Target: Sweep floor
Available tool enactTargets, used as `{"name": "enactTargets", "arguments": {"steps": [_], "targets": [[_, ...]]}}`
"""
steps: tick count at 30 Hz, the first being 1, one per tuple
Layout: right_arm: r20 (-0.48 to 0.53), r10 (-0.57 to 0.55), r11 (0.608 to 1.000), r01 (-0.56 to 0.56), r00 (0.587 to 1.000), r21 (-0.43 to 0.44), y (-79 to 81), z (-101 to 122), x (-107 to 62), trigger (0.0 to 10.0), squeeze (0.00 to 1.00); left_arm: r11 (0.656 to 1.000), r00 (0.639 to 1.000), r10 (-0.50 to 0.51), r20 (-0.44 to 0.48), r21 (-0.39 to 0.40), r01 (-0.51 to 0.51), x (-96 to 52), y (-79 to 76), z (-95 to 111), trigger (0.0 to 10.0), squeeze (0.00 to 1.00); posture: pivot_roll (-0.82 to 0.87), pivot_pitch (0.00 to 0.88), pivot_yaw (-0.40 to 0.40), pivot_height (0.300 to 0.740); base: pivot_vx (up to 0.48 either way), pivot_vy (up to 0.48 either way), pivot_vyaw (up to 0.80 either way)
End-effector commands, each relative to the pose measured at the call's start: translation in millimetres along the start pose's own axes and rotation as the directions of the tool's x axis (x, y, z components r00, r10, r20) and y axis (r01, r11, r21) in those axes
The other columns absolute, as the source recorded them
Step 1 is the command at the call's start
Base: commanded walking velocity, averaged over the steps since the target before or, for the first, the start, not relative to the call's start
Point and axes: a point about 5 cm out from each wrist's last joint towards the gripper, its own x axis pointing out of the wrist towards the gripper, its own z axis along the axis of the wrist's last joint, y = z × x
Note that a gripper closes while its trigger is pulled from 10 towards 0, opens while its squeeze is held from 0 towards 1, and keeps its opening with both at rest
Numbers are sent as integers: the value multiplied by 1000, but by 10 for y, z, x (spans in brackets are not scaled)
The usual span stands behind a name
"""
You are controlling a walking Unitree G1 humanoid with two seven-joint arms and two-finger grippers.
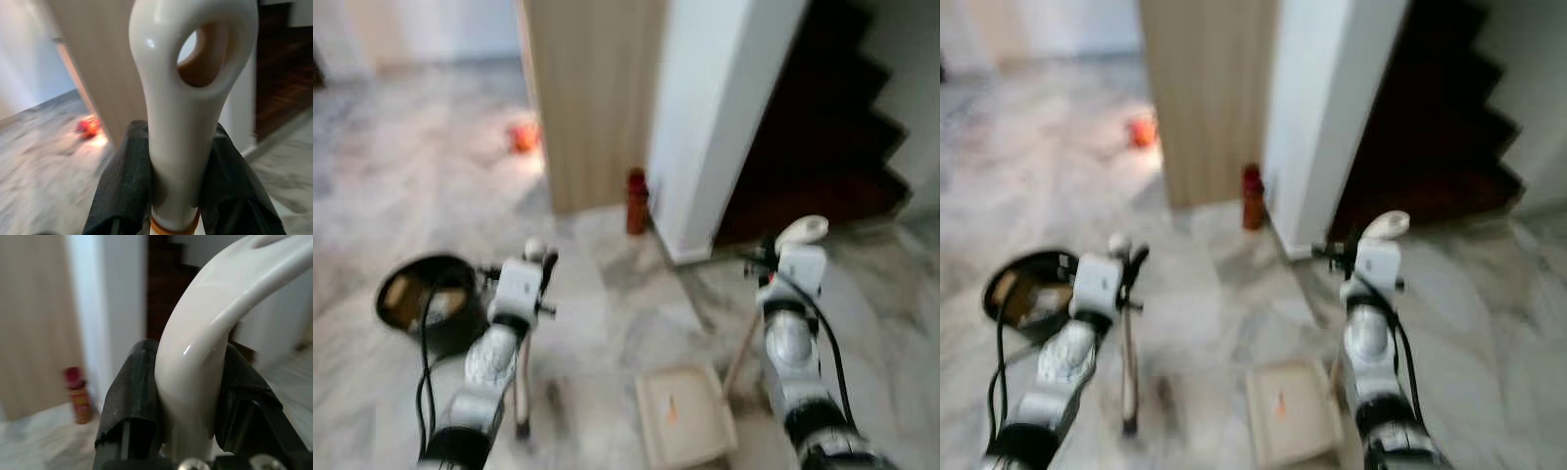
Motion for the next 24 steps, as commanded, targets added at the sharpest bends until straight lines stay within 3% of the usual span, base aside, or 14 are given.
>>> {"name": "enactTargets", "arguments": {"steps": [1,14,19,24], "targets": [[30,-12,1000,12,999,0,-40,69,46,10000,0,1000,999,-14,33,6,14,34,-49,60,10000,0,12,0,-22,740,0,0,-800],[25,-9,1000,9,1000,-3,-48,60,41,10000,0,1000,999,-15,32,8,15,31,-57,54,10000,0,11,0,-25,740,0,0,-800],[24,-4,1000,4,1000,-4,-36,57,37,10000,0,1000,999,-19,36,7,19,38,-67,60,10000,0,11,0,-25,740,0,-353,-800],[28,-3,1000,3,1000,-3,-33,67,43,10000,0,1000,999,-19,38,9,19,41,-60,66,10000,0,11,0,-25,740,0,0,-800]]}}
